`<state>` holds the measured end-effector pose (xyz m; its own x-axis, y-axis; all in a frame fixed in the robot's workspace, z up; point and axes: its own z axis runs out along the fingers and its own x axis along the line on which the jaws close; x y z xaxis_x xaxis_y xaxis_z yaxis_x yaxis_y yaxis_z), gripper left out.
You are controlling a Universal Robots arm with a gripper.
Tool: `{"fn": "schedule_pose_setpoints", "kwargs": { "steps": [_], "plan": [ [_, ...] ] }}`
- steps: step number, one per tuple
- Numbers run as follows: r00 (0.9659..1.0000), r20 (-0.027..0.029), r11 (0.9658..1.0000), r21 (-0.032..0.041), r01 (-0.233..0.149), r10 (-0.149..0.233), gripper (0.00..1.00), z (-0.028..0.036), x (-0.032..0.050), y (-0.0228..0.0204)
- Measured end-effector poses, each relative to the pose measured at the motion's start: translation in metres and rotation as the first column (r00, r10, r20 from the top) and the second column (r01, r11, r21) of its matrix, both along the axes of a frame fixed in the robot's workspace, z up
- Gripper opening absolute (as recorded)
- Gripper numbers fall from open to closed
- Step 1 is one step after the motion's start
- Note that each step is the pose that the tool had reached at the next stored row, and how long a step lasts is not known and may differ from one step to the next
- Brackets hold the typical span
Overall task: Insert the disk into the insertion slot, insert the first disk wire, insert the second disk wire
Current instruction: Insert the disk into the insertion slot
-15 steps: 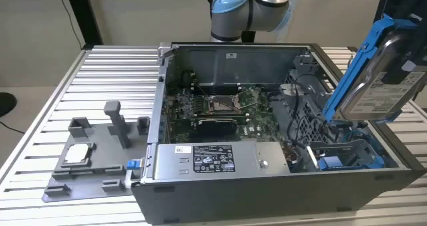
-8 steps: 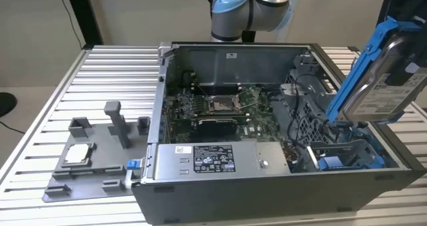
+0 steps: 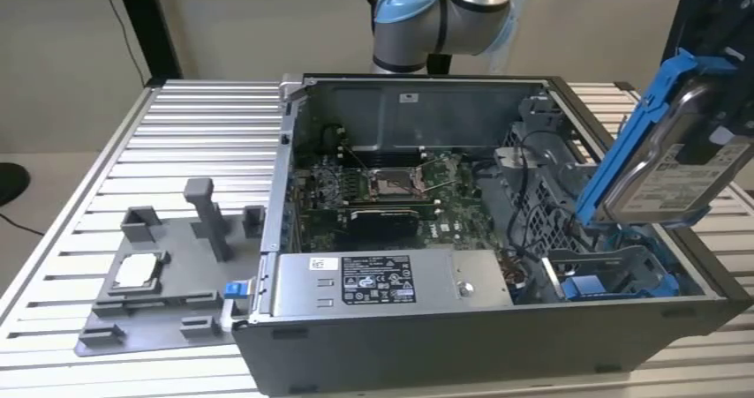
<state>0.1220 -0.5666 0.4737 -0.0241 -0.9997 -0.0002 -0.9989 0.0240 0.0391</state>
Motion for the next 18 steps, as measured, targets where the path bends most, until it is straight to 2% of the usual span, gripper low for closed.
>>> {"fn": "schedule_pose_setpoints", "kwargs": {
  "steps": [6, 7, 9, 10, 14, 18],
  "plan": [
    [1.0000, -0.0001, 0.9999, 0.0068, 0.009, -0.009, 0.00, -0.0107, 0.0016, -0.0068],
    [1.0000, -0.0001, 0.9999, 0.0095, 0.010, -0.010, 0.00, -0.0123, 0.0016, -0.0078],
    [0.9999, -0.0002, 0.9997, 0.0225, 0.011, -0.011, 0.00, -0.0138, 0.0016, -0.0095],
    [0.9999, -0.0002, 0.9996, 0.0252, 0.012, -0.012, 0.00, -0.0153, 0.0017, -0.0106],
    [0.9999, -0.0003, 0.9996, 0.0256, 0.012, -0.012, 0.00, -0.0226, 0.0017, -0.0141],
    [0.9999, -0.0003, 0.9996, 0.0267, 0.012, -0.012, 0.00, -0.0293, -0.0009, -0.0150]
  ]
}}
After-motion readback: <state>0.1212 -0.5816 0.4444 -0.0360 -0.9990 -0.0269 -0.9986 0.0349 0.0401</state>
